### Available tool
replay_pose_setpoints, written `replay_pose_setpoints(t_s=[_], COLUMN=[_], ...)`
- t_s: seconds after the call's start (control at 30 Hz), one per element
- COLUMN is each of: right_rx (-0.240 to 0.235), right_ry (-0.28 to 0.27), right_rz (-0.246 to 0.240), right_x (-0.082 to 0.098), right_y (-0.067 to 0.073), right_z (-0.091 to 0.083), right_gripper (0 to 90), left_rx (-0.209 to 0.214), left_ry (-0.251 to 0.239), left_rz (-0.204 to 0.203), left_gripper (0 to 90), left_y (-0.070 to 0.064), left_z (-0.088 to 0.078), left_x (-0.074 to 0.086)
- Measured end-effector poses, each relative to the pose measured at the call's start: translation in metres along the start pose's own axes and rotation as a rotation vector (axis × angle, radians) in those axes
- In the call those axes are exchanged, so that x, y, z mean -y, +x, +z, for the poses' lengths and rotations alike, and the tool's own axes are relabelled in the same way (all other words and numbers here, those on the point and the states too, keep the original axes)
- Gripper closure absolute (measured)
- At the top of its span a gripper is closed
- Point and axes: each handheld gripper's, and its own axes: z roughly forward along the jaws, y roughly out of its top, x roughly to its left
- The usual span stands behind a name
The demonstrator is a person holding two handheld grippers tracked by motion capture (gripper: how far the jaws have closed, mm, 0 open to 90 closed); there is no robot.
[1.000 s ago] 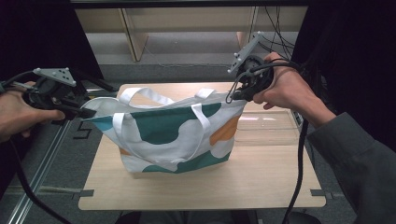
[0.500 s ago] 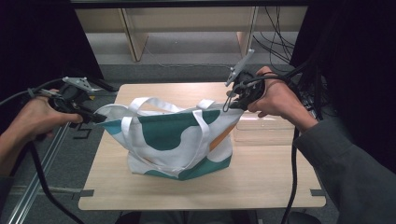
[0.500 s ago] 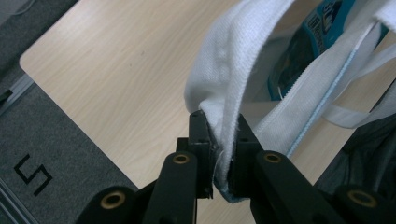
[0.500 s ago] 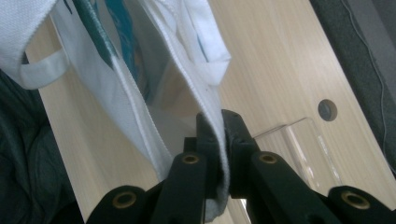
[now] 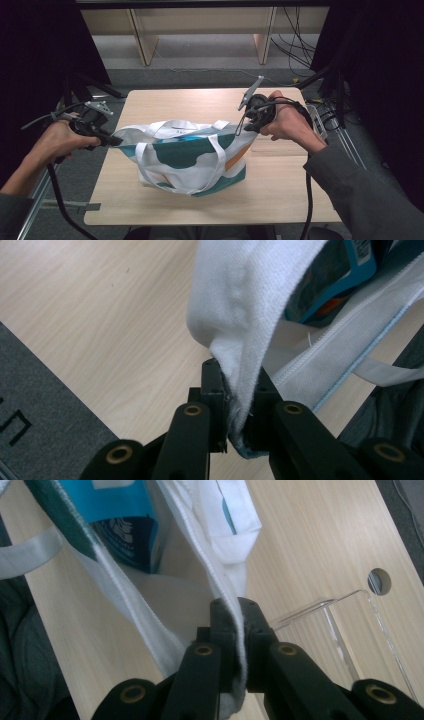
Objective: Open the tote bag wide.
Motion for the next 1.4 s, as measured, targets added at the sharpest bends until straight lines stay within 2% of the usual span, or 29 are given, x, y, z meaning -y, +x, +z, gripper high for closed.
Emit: replay_pose_setpoints(t_s=[0.07,0.1,0.13,0.17,0.2,0.27,0.3,0.37,0.4,0.43,0.47,0.5,0.57,0.6,0.7,0.77,0.83,0.87,0.9,0.93,0.97,1.0,1.07,1.1,1.17,1.23,1.27,1.33,1.4], right_rx=[-0.001,-0.001,-0.002,0.002,0.004,0.009,0.009,0.005,0.000,-0.005,-0.009,-0.018,-0.007,0.002,-0.033,-0.035,-0.049,-0.048,-0.054,-0.059,-0.063,-0.066,-0.078,-0.086,-0.095,-0.105,-0.103,-0.108,-0.108], right_ry=[-0.010,-0.008,-0.011,-0.012,-0.007,-0.004,-0.003,-0.002,0.000,0.001,0.005,0.004,0.027,0.029,0.034,0.024,0.024,0.007,0.013,0.010,0.002,-0.017,-0.025,-0.022,-0.041,-0.065,-0.085,-0.097,-0.105], right_rz=[0.015,0.029,0.023,0.003,0.015,0.008,0.010,0.003,0.013,0.019,0.027,0.014,0.015,0.008,0.043,0.015,0.053,0.020,0.066,0.078,0.080,0.048,0.081,0.115,0.126,0.152,0.139,0.171,0.182], right_x=[0.000,-0.001,-0.001,-0.001,-0.001,0.000,0.001,0.003,0.005,0.006,0.008,0.009,0.012,0.013,0.017,0.018,0.021,0.022,0.024,0.025,0.028,0.030,0.036,0.039,0.046,0.053,0.056,0.062,0.067], right_y=[-0.001,0.000,0.000,-0.001,0.000,0.001,0.001,0.001,0.001,0.002,0.002,0.002,0.003,0.003,0.005,0.003,0.004,0.002,0.004,0.005,0.005,0.003,0.006,0.009,0.010,0.011,0.010,0.012,0.014], right_z=[0.002,0.002,0.003,0.004,0.005,0.009,0.011,0.015,0.017,0.020,0.024,0.028,0.037,0.042,0.052,0.056,0.060,0.062,0.062,0.064,0.066,0.069,0.076,0.079,0.088,0.097,0.101,0.109,0.118], right_gripper=[86.7,86.7,86.7,86.7,86.7,86.6,86.6,86.6,86.5,86.5,86.5,86.4,86.2,86.2,86.0,86.0,85.9,85.9,86.0,86.0,86.0,86.1,86.1,86.1,86.2,86.3,86.3,86.3,86.3], left_rx=[-0.010,-0.015,-0.020,-0.025,-0.030,-0.032,-0.017,-0.016,-0.022,-0.023,-0.023,-0.025,-0.027,-0.015,0.009,0.011,0.013,0.010,0.014,0.008,0.013,0.014,0.026,0.034,0.051,0.058,0.072,0.075,0.083], left_ry=[-0.015,-0.018,-0.002,-0.009,-0.009,-0.006,-0.005,0.000,0.011,0.016,0.028,0.047,0.108,0.099,0.105,0.085,0.081,0.066,0.066,0.052,0.067,0.068,0.060,0.071,0.046,0.044,0.038,0.040,0.045], left_rz=[-0.007,0.010,0.014,0.020,0.018,0.030,0.009,0.020,0.033,0.028,0.044,0.044,0.065,0.051,0.036,0.011,0.002,-0.009,-0.021,-0.028,-0.017,-0.017,-0.039,-0.031,-0.077,-0.090,-0.115,-0.118,-0.130], left_gripper=[80.3,80.2,80.2,80.2,80.1,79.9,79.8,79.7,79.6,79.4,78.9,78.0,77.5,77.6,78.2,78.3,78.6,78.8,79.0,79.3,79.5,79.7,79.9,80.0,80.0,80.0,80.0,80.1,80.2], left_y=[-0.001,-0.001,-0.002,-0.002,-0.002,-0.002,-0.003,-0.005,-0.006,-0.007,-0.007,-0.008,-0.008,-0.009,-0.008,-0.007,-0.005,-0.004,-0.004,-0.004,-0.002,-0.002,-0.002,-0.001,-0.002,-0.002,-0.002,-0.001,-0.001], left_z=[0.001,0.002,0.002,0.005,0.007,0.009,0.013,0.018,0.021,0.026,0.030,0.035,0.046,0.052,0.062,0.064,0.064,0.067,0.068,0.071,0.073,0.077,0.086,0.090,0.101,0.106,0.117,0.127,0.136], left_x=[-0.001,-0.002,-0.002,-0.002,-0.001,-0.001,0.001,0.004,0.005,0.006,0.008,0.010,0.013,0.016,0.020,0.021,0.022,0.023,0.023,0.024,0.025,0.026,0.030,0.032,0.037,0.040,0.045,0.049,0.053])
